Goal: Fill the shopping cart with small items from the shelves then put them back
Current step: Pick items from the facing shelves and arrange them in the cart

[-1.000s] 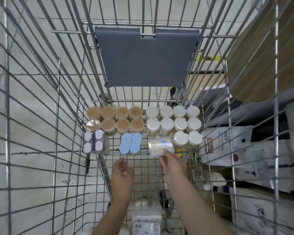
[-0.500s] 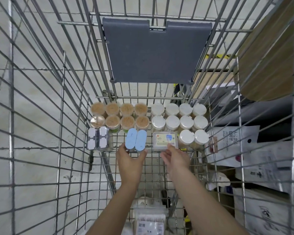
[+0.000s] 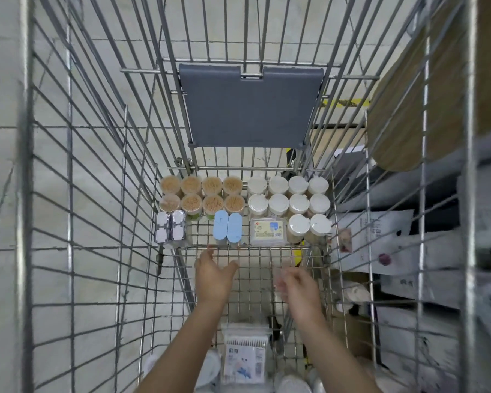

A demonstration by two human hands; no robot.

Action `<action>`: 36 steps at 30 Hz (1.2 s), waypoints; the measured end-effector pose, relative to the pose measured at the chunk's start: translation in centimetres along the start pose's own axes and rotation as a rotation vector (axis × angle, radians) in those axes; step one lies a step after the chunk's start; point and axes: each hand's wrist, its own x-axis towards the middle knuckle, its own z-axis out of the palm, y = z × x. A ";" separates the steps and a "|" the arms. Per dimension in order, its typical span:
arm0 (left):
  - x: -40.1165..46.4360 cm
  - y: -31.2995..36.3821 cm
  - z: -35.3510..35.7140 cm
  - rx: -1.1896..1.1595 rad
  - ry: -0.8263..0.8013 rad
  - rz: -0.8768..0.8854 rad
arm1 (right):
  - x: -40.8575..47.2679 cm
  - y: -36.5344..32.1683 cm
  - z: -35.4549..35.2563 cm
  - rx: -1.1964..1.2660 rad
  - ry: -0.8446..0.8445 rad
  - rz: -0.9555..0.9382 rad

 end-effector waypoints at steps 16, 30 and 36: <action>-26.7 0.6 -15.4 0.664 -0.326 0.549 | -22.6 1.8 -12.5 -0.787 -0.280 -0.431; -36.4 4.1 -25.5 0.643 -0.429 0.979 | -46.6 5.1 -19.1 -0.219 0.276 -0.464; -42.6 5.2 -26.4 0.788 -0.503 1.220 | -54.7 12.2 -18.2 -0.138 0.504 -0.429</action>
